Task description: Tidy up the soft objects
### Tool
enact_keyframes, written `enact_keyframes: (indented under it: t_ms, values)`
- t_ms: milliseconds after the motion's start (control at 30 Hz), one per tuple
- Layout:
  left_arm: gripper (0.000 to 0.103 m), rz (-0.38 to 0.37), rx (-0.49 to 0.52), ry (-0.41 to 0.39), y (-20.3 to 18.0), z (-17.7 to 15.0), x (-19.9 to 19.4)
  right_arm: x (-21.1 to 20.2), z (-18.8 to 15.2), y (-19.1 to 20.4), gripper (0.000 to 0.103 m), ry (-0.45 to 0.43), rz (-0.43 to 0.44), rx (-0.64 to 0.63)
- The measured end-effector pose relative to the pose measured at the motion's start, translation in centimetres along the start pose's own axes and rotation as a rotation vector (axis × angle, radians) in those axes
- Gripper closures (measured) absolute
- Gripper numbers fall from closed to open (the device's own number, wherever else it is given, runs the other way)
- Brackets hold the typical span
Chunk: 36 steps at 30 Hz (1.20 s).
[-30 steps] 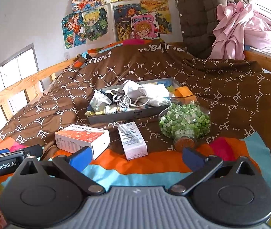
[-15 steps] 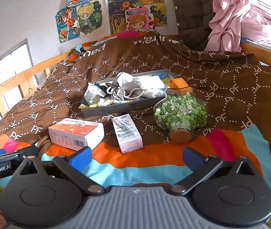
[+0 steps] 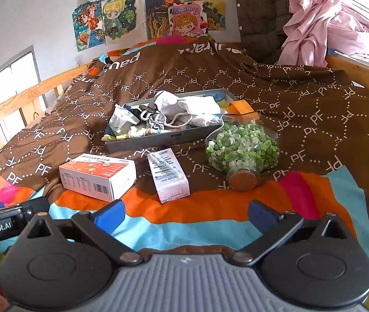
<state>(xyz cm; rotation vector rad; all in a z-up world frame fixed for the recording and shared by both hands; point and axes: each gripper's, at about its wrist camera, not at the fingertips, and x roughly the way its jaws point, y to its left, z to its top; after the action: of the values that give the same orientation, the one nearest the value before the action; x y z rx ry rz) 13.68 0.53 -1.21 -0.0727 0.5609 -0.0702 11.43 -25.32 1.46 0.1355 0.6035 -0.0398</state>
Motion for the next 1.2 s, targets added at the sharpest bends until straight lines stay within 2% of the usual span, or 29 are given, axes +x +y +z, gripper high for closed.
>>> enact_keyframes:
  t_ms: [367,1200]
  values:
    - [0.001,0.008,-0.007,0.027,0.01,-0.1,0.38,0.2,0.0,0.0,0.0,0.015,-0.017,-0.002]
    - [0.001,0.01,-0.01,0.03,0.13,-0.14,0.48,0.21,0.02,0.04,0.0,0.016,-0.017,-0.002]
